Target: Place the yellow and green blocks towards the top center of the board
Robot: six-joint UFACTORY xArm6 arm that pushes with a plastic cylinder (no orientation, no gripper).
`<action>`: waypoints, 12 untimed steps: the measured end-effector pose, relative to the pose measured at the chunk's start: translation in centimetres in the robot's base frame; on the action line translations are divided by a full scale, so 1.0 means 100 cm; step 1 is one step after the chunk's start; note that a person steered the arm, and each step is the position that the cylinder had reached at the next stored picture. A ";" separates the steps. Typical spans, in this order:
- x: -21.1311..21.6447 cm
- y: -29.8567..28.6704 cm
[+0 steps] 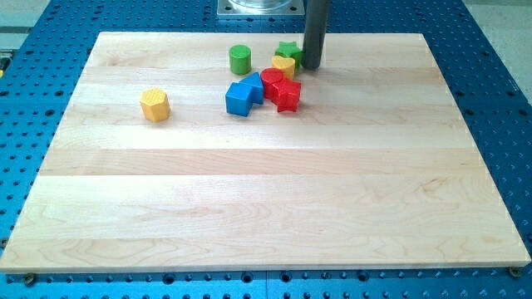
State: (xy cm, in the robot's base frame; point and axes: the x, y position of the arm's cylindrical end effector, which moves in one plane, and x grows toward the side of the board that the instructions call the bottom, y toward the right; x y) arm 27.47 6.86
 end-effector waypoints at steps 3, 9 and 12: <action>0.075 -0.042; 0.052 -0.197; 0.101 -0.088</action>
State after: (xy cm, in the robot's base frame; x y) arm 37.62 -1.98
